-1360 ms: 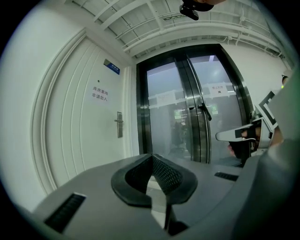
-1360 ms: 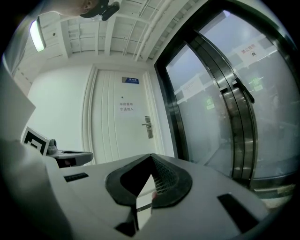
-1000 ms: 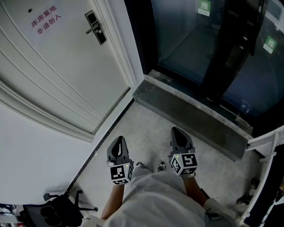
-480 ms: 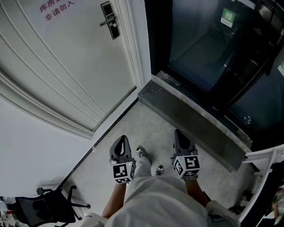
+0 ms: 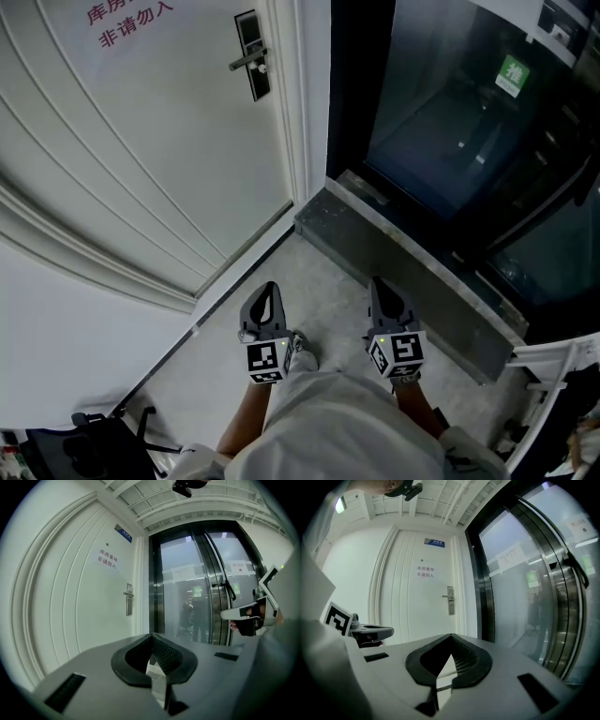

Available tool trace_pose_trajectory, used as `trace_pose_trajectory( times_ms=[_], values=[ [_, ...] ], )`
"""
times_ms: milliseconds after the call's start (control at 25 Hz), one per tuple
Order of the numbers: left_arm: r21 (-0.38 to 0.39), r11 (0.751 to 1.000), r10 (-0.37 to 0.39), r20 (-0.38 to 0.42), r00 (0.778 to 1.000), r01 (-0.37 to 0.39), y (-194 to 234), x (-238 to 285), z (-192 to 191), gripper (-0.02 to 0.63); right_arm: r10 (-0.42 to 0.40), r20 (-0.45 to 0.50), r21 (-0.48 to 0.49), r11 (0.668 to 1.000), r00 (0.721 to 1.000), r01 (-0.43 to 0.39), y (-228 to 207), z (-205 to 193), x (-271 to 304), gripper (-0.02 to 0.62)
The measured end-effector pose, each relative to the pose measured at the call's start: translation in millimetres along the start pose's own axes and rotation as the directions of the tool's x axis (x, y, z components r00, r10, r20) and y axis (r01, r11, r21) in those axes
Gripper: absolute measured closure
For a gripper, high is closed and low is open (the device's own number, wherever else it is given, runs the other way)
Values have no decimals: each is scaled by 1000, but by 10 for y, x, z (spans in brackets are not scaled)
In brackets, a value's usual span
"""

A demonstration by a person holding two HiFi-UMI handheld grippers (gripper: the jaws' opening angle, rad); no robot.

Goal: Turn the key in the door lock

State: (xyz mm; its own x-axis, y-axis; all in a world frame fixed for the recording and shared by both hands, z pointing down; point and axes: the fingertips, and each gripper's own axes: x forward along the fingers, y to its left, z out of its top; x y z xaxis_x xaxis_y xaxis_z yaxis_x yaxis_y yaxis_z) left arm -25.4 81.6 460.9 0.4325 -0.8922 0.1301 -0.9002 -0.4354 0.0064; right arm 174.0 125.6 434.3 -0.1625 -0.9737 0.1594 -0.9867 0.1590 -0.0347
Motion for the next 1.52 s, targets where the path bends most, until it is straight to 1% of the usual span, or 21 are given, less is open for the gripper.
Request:
trace_pose_trajectory(
  times_ms=[80, 240, 320, 520, 640, 800, 1040, 1240, 1360, 1520],
  values=[
    [2, 1000, -18, -15, 1000, 18, 107, 172, -1, 595, 7, 6, -8, 1000, 1000, -7, 45, 66, 188, 603],
    [19, 999, -49, 34, 998, 49, 302, 499, 199, 597, 4, -3, -18, 1000, 1000, -4, 125, 128, 594, 603],
    [19, 999, -49, 46, 998, 49, 441, 628, 237, 595, 12, -4, -21, 1000, 1000, -12, 199, 151, 795, 603],
    [24, 999, -42, 43, 998, 41, 785, 881, 233, 595, 40, 1, -38, 998, 999, -40, 411, 173, 1213, 603],
    [20, 999, -40, 38, 998, 39, 923, 1004, 229, 596, 32, -19, -32, 999, 999, -32, 435, 112, 1376, 603],
    [16, 999, -32, 34, 999, 32, 1001, 1137, 230, 595, 18, -30, -21, 1000, 999, -19, 321, 101, 1574, 603],
    [6, 1000, 5, 13, 1000, -5, 1107, 1431, 189, 597, 49, -26, -28, 998, 998, -50, 217, 163, 1876, 603],
    [11, 999, 31, 19, 999, -31, 1015, 1755, 282, 595, 68, -45, -29, 997, 997, -69, -115, 140, 2246, 603],
    [19, 998, 67, 19, 998, -67, 1051, 2008, 371, 596, 101, -32, -31, 994, 994, -102, -263, 287, 2574, 603],
    [23, 992, 123, 28, 992, -124, 1082, 2349, 484, 596, 161, -16, -61, 985, 987, -161, -419, 445, 2937, 603]
  ],
)
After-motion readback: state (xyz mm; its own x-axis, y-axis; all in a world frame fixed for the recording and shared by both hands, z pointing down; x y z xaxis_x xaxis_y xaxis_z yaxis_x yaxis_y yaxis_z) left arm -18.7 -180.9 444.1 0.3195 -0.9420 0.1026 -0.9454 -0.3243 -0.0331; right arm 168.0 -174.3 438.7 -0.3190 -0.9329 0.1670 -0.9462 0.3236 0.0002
